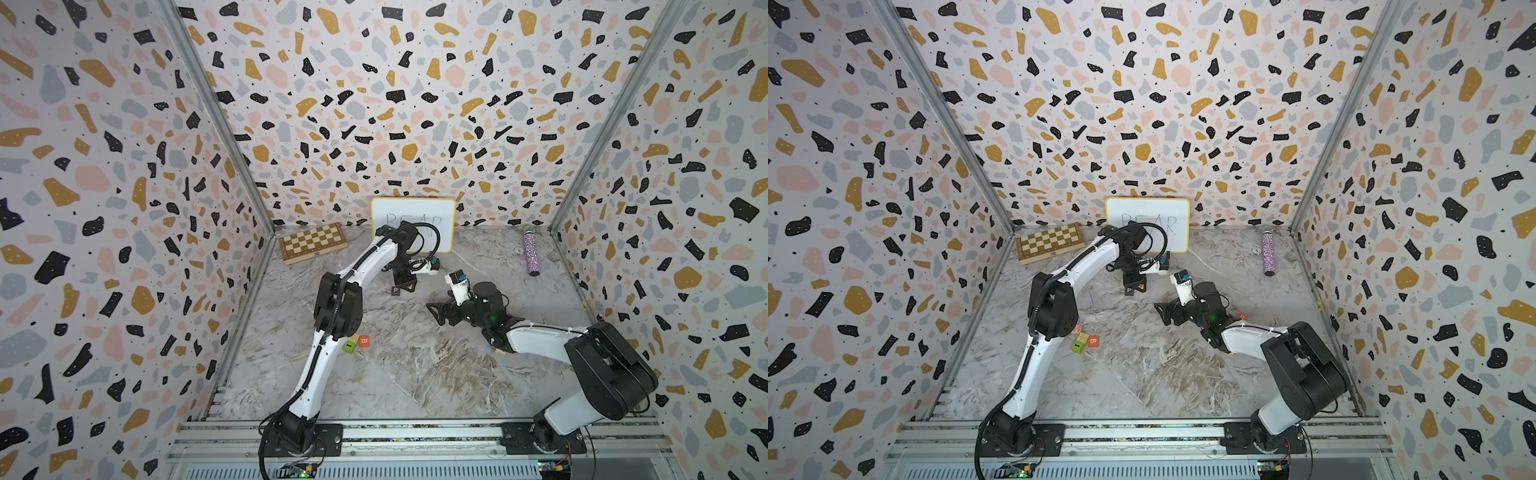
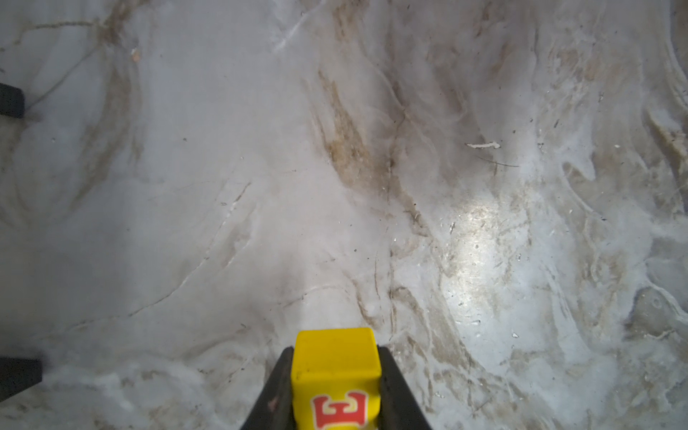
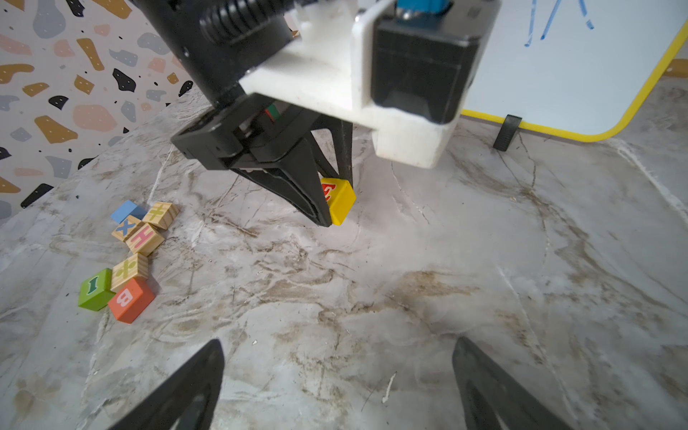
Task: Spell the uppercase word “pear” with letter blocks
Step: Place the letter block at the center of the board.
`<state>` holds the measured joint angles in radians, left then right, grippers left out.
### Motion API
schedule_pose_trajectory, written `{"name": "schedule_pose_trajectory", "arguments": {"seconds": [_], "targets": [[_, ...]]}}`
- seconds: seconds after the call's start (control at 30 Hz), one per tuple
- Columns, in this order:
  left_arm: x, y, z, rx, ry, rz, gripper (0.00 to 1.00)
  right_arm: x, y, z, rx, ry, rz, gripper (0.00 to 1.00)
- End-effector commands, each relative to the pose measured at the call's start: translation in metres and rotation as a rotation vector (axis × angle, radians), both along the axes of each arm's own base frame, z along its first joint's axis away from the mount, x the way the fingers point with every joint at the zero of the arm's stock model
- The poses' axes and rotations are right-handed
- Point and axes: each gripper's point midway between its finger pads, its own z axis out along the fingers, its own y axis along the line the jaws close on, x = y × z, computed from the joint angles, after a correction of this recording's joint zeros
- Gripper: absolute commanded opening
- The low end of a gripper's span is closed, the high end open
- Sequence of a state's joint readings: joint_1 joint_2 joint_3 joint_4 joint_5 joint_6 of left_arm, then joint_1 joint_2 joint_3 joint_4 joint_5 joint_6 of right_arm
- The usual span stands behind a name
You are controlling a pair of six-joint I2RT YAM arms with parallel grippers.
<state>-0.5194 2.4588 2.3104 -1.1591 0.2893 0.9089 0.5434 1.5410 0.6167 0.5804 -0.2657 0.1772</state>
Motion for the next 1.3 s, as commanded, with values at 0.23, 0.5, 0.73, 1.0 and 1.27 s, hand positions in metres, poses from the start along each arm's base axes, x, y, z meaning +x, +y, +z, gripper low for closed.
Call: {"name": "schedule_pose_trajectory", "arguments": {"seconds": [0.23, 0.5, 0.73, 1.0, 1.27], "targets": [[-0.005, -0.007, 0.003, -0.031, 0.001, -0.064, 0.21, -0.004, -0.003, 0.017, 0.022, -0.061, -0.018, 0.96], [-0.004, -0.008, 0.002, -0.031, -0.007, -0.074, 0.22, -0.004, -0.006, 0.018, 0.029, -0.076, -0.039, 0.96], [-0.005, -0.011, 0.002, -0.049, -0.003, -0.094, 0.23, -0.004, -0.003, 0.014, 0.024, -0.069, -0.031, 0.96], [-0.006, -0.012, -0.006, -0.045, 0.005, -0.113, 0.24, -0.004, -0.002, 0.014, 0.021, -0.068, -0.032, 0.96], [-0.003, -0.008, -0.020, -0.012, 0.000, -0.145, 0.25, -0.006, -0.001, 0.014, 0.023, -0.067, -0.027, 0.96]]}}
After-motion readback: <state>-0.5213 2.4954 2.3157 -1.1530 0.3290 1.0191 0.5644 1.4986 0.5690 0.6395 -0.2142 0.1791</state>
